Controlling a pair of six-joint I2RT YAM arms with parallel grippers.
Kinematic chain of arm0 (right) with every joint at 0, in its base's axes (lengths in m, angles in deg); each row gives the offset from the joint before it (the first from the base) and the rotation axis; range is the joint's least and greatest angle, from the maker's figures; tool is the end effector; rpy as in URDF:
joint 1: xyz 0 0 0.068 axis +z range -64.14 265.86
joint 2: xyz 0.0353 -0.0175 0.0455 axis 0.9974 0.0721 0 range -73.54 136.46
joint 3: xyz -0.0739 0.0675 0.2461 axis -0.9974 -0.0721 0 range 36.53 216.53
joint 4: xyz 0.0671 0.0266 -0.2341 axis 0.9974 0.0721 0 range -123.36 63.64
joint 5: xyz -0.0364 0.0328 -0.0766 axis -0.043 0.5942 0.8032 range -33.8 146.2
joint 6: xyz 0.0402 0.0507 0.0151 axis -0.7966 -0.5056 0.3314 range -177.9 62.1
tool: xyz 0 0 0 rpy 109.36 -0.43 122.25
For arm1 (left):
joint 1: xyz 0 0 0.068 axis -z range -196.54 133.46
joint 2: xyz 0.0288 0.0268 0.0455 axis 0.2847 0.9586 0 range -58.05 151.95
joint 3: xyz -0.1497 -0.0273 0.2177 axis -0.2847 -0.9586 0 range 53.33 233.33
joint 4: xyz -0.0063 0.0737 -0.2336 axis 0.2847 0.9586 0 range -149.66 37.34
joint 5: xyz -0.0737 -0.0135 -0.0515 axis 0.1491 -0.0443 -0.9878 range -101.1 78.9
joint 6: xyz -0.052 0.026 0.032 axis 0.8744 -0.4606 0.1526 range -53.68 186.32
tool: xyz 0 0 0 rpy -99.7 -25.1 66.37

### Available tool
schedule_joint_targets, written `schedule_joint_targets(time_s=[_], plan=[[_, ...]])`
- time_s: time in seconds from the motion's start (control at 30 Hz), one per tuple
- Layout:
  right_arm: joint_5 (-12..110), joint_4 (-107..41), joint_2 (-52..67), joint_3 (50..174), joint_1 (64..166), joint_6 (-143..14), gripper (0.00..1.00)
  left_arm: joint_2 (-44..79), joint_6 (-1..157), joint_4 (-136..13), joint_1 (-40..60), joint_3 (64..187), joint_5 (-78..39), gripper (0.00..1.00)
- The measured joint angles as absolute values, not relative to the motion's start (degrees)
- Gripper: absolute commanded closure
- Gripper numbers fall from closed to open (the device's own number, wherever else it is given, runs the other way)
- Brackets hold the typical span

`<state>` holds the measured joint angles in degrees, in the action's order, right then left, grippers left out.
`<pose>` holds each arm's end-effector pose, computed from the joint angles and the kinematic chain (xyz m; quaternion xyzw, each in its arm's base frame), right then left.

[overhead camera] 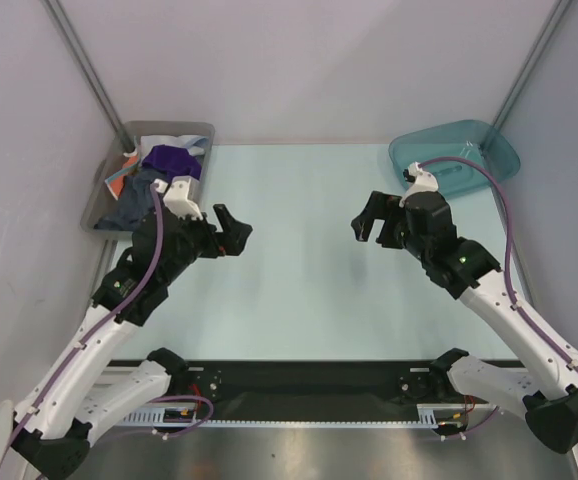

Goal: Fold and stack the towels
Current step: Grab crumpled towel

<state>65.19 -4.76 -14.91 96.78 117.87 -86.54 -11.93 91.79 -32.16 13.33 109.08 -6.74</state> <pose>0.1946 0.1119 0.3418 0.0160 0.8508 0.2053 0.4835 0.1551 -0.0845 0.3568 0.0086 0.8081 -0.2459 0.5352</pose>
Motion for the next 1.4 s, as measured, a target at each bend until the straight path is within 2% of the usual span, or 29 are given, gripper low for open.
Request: schedule_joint_targets(time_s=[0.17, 0.27, 0.37, 0.57, 0.9, 1.13, 1.2, 1.23, 1.27, 1.33, 1.37, 1.4], plan=[[65.41, -5.61, -15.13, 96.08, 117.87, -86.56, 0.0, -10.24, 91.55, -32.99, 13.22, 109.43, -4.62, 0.02], [65.59, -6.27, -15.17, 95.88, 117.72, -86.23, 0.0, -4.93, 90.29, -32.88, 9.99, 113.34, -1.63, 0.08], [64.47, -7.75, -15.15, 95.27, 117.17, -85.18, 0.0, 4.79, 89.74, -33.93, 1.68, 120.53, -0.71, 0.16], [60.12, -12.34, -14.82, 93.85, 116.41, -83.68, 0.0, 30.83, 89.19, -35.15, -11.15, 137.97, 1.32, 0.25], [51.64, -20.74, -11.48, 93.11, 116.8, -83.06, 0.0, 59.44, 89.8, -32.44, -22.08, 159.26, -0.3, 0.27], [49.19, -22.35, -5.64, 93.28, 116.93, -81.49, 0.0, 68.31, 89.8, -32.9, -22.6, 165.01, -6.53, 0.26], [48.67, -22.51, -3.94, 93.44, 117.0, -80.9, 0.0, 69.75, 89.83, -33.23, -22.6, 165.01, -7.64, 0.35], [48.43, -22.53, -3.24, 93.44, 117.04, -80.57, 0.0, 70.5, 89.89, -33.51, -22.58, 165.01, -8.25, 0.43], [48.12, -22.53, -2.67, 93.44, 117.04, -80.22, 0.0, 71.2, 89.98, -33.69, -22.58, 165.01, -8.54, 0.58], [47.69, -22.53, -1.84, 93.46, 117.11, -79.83, 0.0, 72.22, 89.83, -33.82, -22.58, 165.01, -8.93, 0.72], [47.51, -22.51, -1.54, 93.46, 117.15, -79.65, 0.0, 72.49, 89.76, -33.8, -22.58, 165.01, -8.97, 0.84], [47.27, -22.42, -1.3, 93.59, 117.15, -79.5, 0.0, 72.55, 89.61, -33.64, -22.58, 165.01, -9.0, 0.87]])
